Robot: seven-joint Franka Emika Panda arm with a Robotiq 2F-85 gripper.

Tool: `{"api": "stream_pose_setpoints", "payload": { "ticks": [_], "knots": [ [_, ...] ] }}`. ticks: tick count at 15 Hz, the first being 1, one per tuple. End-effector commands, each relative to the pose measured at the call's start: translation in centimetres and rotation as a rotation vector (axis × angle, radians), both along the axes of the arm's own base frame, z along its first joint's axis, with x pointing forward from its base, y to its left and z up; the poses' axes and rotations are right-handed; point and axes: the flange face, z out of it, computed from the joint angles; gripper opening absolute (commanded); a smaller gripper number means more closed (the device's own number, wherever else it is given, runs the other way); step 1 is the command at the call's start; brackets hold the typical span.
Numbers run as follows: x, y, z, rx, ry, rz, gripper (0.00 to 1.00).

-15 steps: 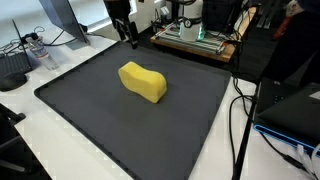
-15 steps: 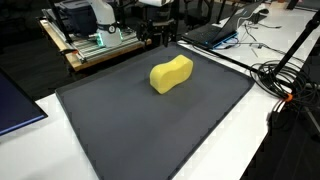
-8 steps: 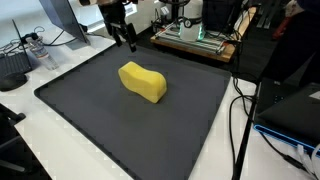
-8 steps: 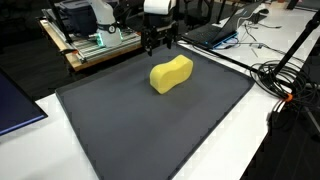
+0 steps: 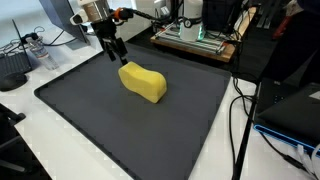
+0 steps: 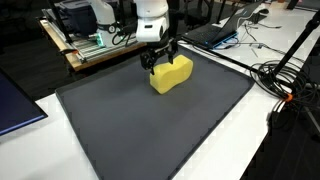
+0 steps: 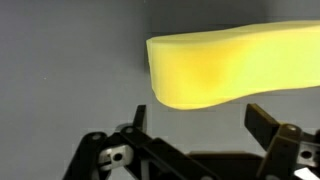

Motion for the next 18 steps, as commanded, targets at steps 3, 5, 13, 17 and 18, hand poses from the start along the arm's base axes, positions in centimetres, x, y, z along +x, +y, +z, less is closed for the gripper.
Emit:
{"api": "stream_pose_setpoints", "payload": {
  "ticks": [3, 5, 13, 17, 18],
  "knots": [
    [-1.4, -0.8, -2.3, 0.079, -0.096, -0.03, 1.0],
    [-2.1, -0.8, -2.9, 0.102, -0.125, -0.039, 1.0],
    [-4.3, -1.4, -5.8, 0.186, -0.277, -0.042, 1.0],
    [-5.0, -2.1, -7.0, 0.223, -0.341, -0.03, 1.0],
    [-5.1, -2.2, -7.3, 0.234, -0.348, -0.022, 1.0]
  ]
}}
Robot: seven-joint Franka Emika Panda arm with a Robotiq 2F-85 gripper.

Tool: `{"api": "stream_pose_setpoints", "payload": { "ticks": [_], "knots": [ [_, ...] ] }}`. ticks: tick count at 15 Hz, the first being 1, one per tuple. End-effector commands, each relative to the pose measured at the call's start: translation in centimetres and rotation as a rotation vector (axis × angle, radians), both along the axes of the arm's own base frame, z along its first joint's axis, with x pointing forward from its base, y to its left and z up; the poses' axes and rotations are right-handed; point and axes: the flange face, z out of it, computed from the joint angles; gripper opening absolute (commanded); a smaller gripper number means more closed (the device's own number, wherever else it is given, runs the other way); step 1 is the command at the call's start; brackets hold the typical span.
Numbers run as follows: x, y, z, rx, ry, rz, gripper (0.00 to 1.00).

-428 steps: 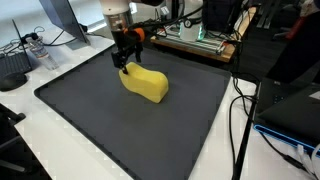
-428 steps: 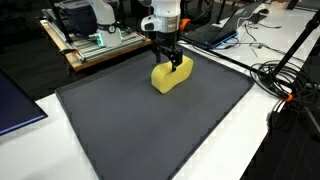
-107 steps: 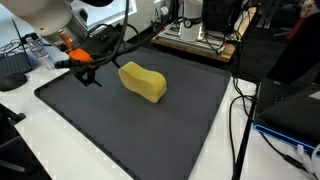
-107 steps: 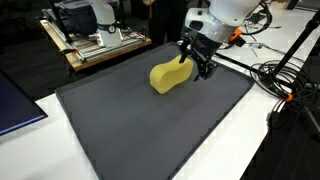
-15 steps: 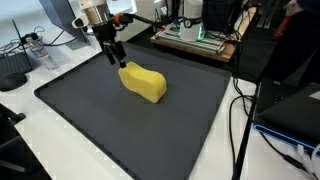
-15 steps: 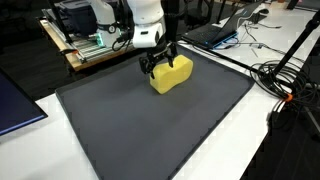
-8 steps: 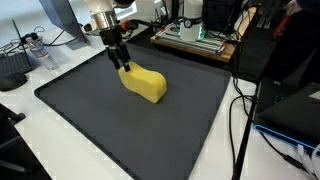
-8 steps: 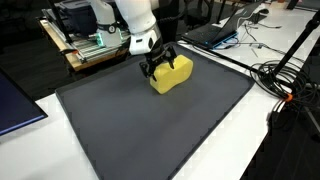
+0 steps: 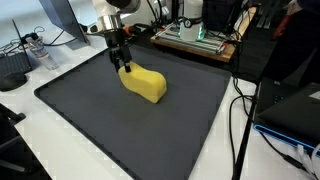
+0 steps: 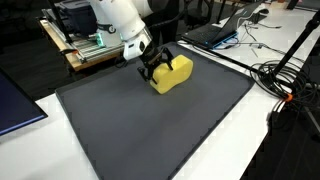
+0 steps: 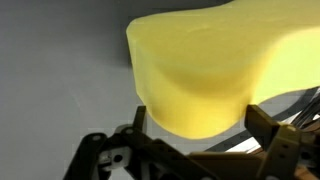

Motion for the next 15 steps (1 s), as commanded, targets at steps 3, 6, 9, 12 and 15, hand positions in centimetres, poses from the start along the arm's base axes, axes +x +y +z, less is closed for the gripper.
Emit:
{"api": "stream_pose_setpoints", "payload": {
  "ticks": [3, 6, 9, 12, 15],
  "knots": [
    [-0.5, -0.4, -1.8, 0.048, -0.069, 0.026, 1.0],
    [-0.6, -0.4, -2.6, 0.059, -0.072, 0.021, 0.75],
    [-0.6, -0.4, -2.4, 0.067, -0.083, 0.019, 0.6],
    [-0.6, -0.4, -2.4, 0.069, -0.086, 0.005, 0.4],
    [-0.7, -0.4, -2.4, 0.076, -0.085, 0.004, 0.23]
  ]
}}
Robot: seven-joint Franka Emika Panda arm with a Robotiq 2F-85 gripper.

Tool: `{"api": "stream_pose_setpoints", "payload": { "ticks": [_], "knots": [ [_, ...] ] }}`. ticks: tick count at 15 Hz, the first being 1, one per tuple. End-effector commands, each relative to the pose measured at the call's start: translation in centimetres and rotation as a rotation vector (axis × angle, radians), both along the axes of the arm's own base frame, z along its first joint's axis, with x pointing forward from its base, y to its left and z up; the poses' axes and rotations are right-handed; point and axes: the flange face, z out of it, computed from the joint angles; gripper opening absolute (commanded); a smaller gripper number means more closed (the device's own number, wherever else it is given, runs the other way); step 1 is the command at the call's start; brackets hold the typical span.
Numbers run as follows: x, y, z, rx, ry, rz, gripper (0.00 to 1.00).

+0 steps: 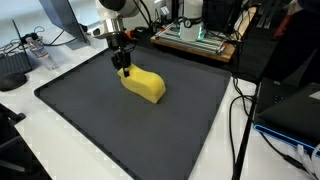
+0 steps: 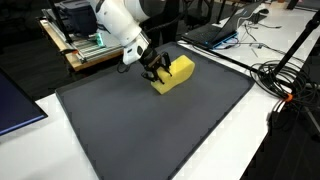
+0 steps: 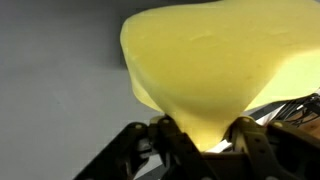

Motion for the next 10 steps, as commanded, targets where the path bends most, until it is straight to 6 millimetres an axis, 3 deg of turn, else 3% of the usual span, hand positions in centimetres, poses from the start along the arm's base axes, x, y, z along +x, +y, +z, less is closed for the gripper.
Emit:
{"api": "stream_pose_setpoints", "payload": {
  "ticks": [1, 4, 10],
  "knots": [
    [-0.12, -0.19, -0.65, 0.015, -0.014, 0.0, 0.16],
    [-0.18, -0.23, -0.61, 0.013, -0.013, 0.002, 0.01],
    [-0.28, -0.4, -0.38, 0.01, -0.017, 0.005, 0.03]
  ]
}}
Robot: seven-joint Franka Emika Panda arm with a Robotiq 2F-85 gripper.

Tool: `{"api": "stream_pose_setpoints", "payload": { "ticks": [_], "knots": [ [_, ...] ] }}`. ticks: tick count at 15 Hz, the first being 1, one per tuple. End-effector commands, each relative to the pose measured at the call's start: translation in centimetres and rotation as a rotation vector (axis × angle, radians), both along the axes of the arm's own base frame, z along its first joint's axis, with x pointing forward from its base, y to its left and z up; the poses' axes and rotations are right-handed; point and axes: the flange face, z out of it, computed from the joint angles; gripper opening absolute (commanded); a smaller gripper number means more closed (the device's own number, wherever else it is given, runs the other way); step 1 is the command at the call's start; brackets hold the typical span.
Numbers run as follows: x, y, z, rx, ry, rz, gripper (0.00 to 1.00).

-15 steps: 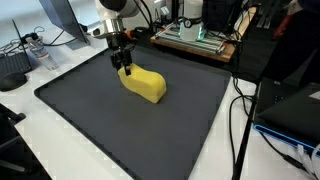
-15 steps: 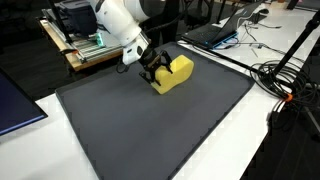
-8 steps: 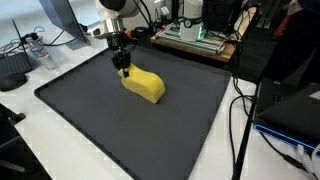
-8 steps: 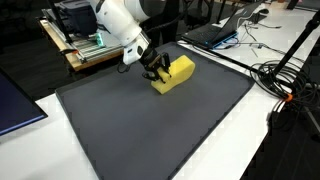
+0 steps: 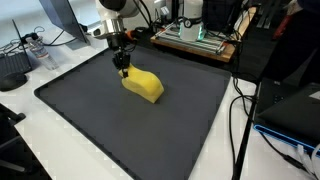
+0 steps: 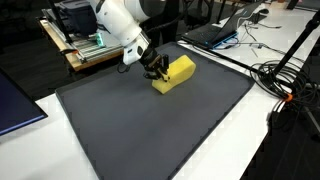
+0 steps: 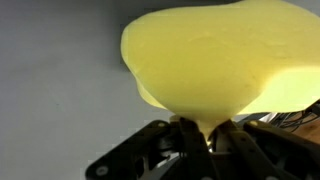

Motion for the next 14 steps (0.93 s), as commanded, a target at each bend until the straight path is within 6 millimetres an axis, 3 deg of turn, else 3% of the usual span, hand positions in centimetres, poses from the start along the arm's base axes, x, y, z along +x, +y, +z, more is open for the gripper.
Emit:
{"api": "stream_pose_setpoints", "payload": {
  "ticks": [1, 14],
  "knots": [
    [-0.24, -0.5, -0.28, 0.006, -0.018, 0.004, 0.03],
    [-0.28, -0.46, -0.25, 0.003, -0.028, 0.021, 0.03]
  ]
}}
